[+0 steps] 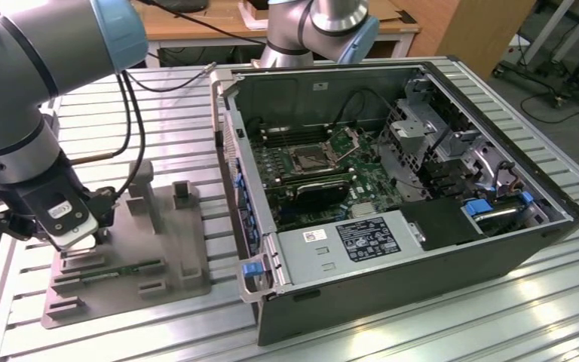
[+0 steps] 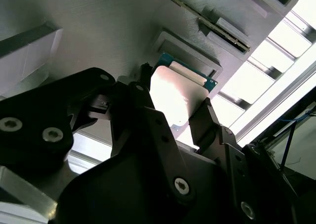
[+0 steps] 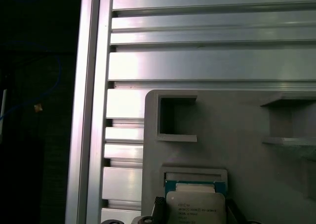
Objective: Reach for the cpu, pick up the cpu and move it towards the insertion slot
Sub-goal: 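Pick up the cpu and move it towards the insertion slot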
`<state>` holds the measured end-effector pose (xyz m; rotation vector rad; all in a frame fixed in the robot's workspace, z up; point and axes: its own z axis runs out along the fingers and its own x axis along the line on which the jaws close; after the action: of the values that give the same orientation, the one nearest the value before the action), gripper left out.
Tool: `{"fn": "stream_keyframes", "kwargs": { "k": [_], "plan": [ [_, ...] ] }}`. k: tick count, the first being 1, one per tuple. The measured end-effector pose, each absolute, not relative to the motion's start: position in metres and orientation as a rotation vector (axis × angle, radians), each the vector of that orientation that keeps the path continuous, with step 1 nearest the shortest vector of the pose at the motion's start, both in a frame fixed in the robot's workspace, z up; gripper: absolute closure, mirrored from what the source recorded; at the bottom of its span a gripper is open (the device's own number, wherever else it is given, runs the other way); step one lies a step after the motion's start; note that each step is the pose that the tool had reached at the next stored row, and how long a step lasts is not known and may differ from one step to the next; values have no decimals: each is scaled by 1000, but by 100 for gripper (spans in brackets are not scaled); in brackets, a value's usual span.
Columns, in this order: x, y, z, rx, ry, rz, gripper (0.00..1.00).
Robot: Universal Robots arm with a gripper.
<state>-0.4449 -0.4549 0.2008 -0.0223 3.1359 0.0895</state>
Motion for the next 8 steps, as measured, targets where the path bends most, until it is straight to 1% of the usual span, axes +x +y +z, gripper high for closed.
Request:
{"fn": "stream_keyframes", "kwargs": {
  "k": [8],
  "plan": [
    [-445,-455,202,-22,3136,90,45]
  ]
}}
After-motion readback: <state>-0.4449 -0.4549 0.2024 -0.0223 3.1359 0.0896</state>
